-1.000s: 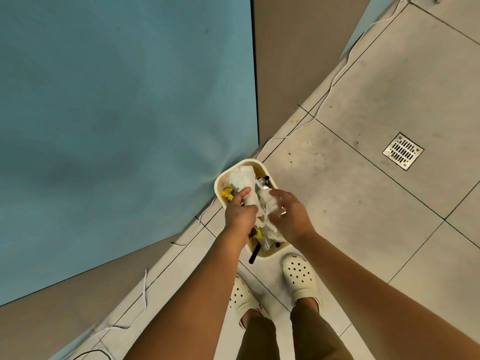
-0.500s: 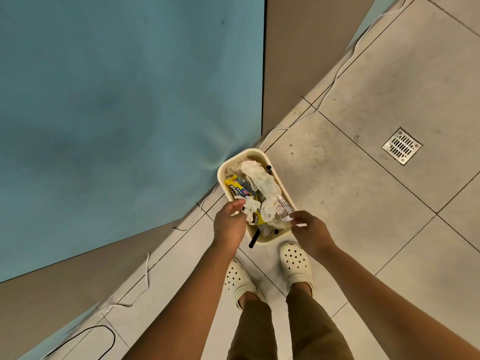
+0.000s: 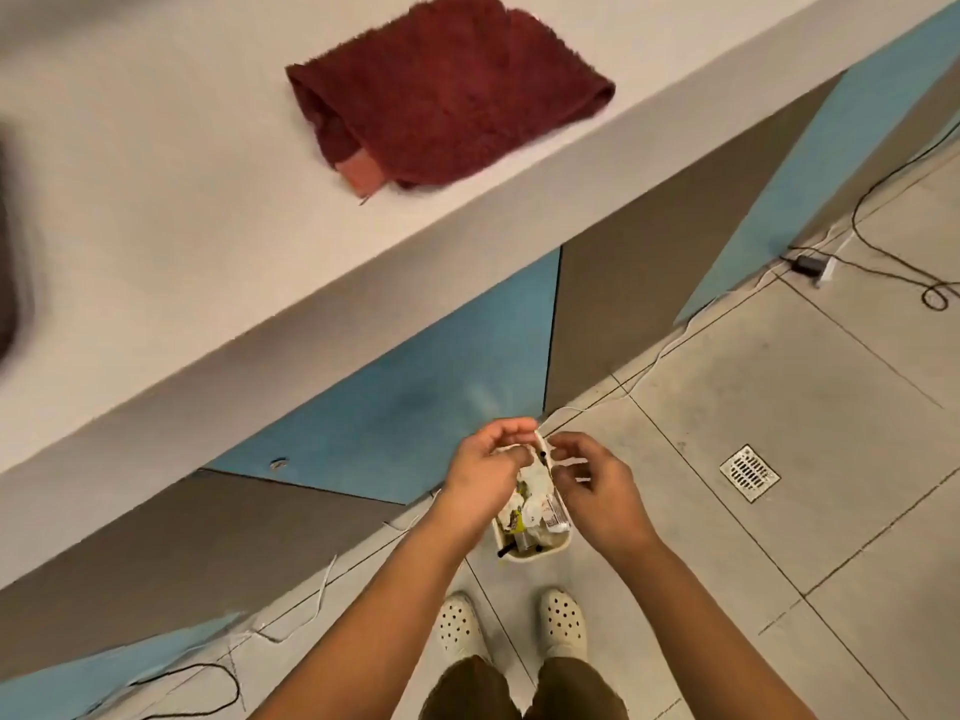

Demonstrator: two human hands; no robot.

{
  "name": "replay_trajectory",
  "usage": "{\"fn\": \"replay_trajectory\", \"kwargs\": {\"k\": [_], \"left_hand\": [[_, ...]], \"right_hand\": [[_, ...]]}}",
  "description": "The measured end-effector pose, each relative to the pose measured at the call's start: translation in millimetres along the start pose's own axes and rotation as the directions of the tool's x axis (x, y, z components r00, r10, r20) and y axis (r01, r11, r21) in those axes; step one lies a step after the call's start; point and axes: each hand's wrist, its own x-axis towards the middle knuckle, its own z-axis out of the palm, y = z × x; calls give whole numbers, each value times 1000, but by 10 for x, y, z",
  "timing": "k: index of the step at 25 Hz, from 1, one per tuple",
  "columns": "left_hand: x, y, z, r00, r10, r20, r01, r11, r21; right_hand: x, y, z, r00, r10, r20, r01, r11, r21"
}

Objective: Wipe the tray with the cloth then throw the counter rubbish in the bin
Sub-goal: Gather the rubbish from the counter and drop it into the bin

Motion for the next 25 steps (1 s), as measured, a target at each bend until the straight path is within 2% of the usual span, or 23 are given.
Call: {"fn": "replay_trajectory", "kwargs": {"k": [3, 5, 8, 11, 16, 20, 25], "left_hand": [[-562, 495, -107, 993, 109, -45, -112, 991, -75], [-900, 745, -220, 982, 179, -63, -183, 981, -57], [-1259, 1147, -403, 952, 290, -103, -293, 956, -13], [-1513, 1525, -619, 898, 384, -215, -401, 915, -40], [-1822, 1802, -1217, 819, 401, -411, -475, 875, -93], [-1906, 1892, -1745, 753, 381, -537, -516, 848, -122], [-1828, 1974, -2577, 681, 358, -639, -555, 822, -130]], "right_hand": [[-287, -709, -144, 988, -151, 28, 151, 988, 6], [-427, -1113, -245, 964, -259, 61, 259, 966, 10], [-542, -1751, -411, 905, -418, 82, 417, 908, 38], [-516, -2295, -448, 843, -531, 91, 529, 847, 46], [-459, -3000, -6, 771, -591, 237, 587, 804, 95], [-382, -3321, 470, 724, -593, 352, 614, 787, 65], [-152, -3647, 1108, 703, -580, 411, 631, 775, 14]]}}
